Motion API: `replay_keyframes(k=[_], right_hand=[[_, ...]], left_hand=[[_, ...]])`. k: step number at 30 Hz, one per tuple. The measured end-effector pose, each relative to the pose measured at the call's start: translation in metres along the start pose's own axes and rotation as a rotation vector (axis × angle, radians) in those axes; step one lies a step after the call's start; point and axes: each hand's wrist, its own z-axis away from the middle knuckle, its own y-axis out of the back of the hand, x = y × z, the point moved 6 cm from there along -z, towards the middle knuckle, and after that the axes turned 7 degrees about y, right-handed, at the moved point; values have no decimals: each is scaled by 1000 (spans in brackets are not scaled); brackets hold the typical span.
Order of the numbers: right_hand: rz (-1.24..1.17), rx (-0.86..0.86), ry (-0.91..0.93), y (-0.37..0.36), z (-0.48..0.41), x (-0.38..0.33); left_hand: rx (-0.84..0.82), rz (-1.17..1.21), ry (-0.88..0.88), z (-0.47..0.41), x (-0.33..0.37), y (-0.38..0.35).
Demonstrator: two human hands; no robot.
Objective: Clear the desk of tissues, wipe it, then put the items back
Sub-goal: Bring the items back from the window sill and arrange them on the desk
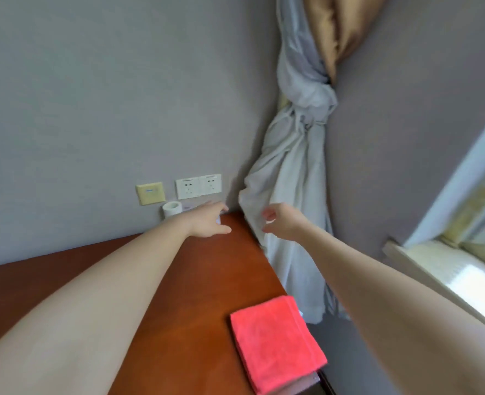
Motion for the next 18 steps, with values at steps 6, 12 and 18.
replay_keyframes(k=[6, 12, 18], right_hand=[[38, 169, -221, 63, 134, 86], [3, 321, -491, 116, 280, 176], [-66, 449, -713, 137, 400, 241]], left_hand=[[-71, -76, -258, 20, 137, -50], [-169, -139, -519, 45, 285, -111], [-276, -200, -701, 76, 404, -169]])
